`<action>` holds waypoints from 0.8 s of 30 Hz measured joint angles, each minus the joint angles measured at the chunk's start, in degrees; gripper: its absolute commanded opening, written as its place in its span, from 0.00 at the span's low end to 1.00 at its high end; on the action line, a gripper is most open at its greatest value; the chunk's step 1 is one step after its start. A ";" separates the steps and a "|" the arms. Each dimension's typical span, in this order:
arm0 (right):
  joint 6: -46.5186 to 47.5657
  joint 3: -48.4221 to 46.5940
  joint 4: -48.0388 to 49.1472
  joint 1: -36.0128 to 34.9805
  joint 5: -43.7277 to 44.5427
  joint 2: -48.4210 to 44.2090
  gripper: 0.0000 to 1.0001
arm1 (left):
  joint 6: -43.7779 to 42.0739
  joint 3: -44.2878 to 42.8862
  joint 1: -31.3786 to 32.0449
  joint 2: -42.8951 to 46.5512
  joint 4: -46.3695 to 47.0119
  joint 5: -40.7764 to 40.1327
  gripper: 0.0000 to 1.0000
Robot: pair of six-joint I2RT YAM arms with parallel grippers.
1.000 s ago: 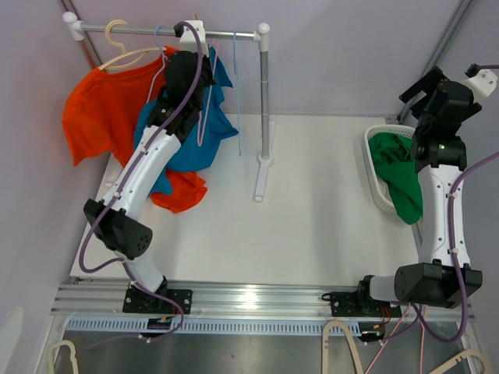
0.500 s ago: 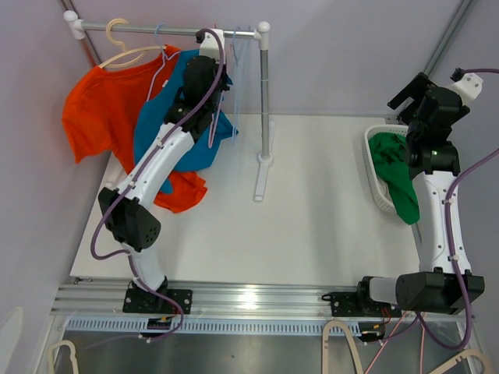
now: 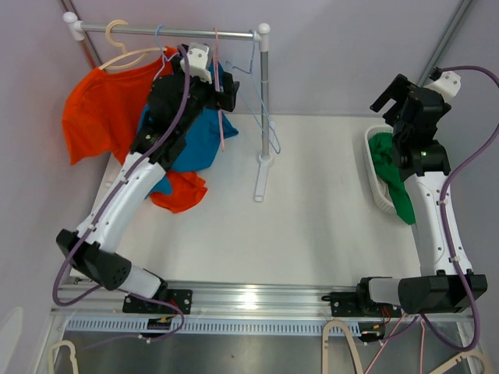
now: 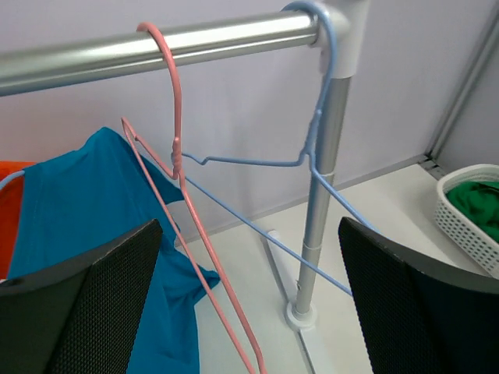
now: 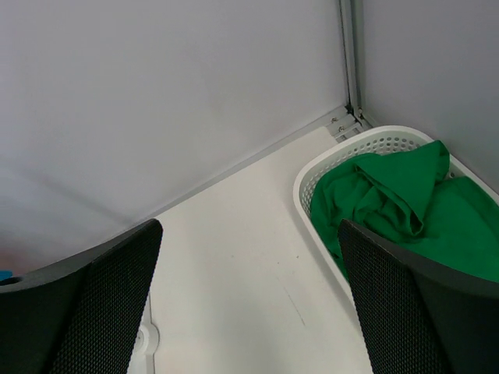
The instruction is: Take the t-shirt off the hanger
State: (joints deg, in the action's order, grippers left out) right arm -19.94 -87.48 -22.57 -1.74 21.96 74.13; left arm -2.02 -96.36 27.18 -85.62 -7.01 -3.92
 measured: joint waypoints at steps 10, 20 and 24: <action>0.74 0.00 -0.92 -0.98 0.11 -2.47 1.00 | 4.00 4.70 -7.45 12.44 -1.11 4.76 0.99; 1.64 0.00 -1.22 -1.55 -0.15 -2.71 1.00 | 4.37 2.69 -19.56 8.33 -2.58 3.69 1.00; 1.99 0.00 -1.22 -1.60 -0.26 -2.69 1.00 | 3.96 -0.42 -21.11 4.55 -3.08 5.95 0.99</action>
State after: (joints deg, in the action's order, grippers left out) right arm -17.96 -87.48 -23.79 -3.33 21.69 71.44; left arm 1.93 -96.77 6.07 -81.08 -10.09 2.02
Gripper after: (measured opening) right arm 0.993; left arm 0.994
